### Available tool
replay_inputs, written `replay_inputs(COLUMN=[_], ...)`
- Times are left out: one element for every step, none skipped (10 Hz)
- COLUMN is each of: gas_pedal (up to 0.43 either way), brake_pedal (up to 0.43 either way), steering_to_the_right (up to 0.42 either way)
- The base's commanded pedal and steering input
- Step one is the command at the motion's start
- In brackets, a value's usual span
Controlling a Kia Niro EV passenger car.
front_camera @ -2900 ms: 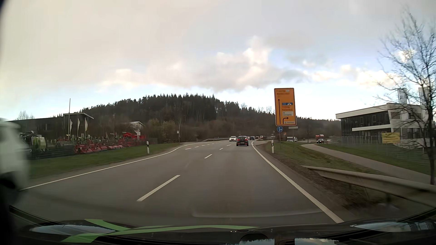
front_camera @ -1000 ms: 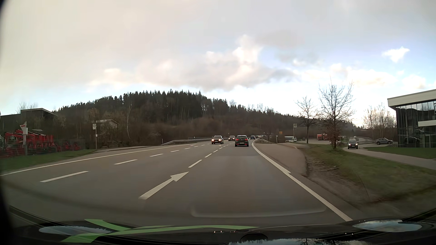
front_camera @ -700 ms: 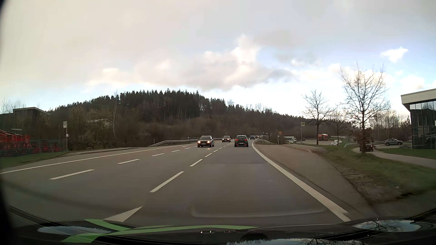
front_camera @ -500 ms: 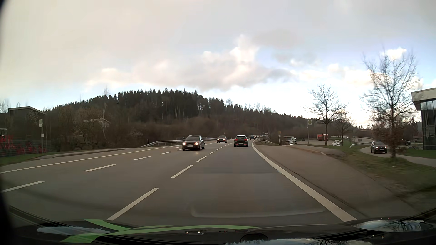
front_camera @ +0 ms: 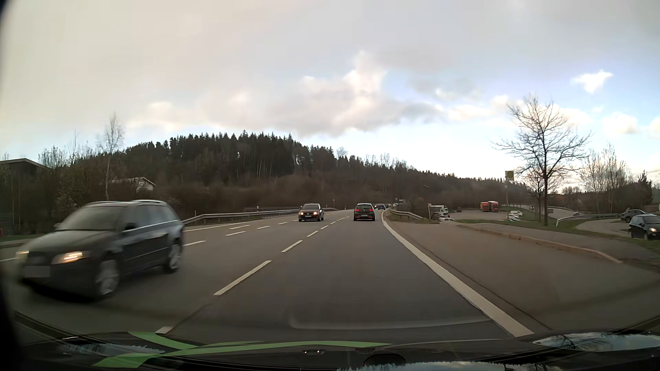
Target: Follow the waypoints while adhering to traffic rules and regulations
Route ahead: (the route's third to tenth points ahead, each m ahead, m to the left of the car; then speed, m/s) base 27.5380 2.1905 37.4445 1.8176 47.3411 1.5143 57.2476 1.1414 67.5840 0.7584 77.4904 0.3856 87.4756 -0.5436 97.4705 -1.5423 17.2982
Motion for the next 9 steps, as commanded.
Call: replay_inputs(gas_pedal=[0.008,0.008,0.008,0.008,0.008,0.008,0.008,0.008,0.008], brake_pedal=[0.000,0.000,0.000,0.000,0.000,0.000,0.000,0.000,0.000], steering_to_the_right=[0.005,0.004,0.004,0.004,0.004,0.004,0.003,0.004,0.004])
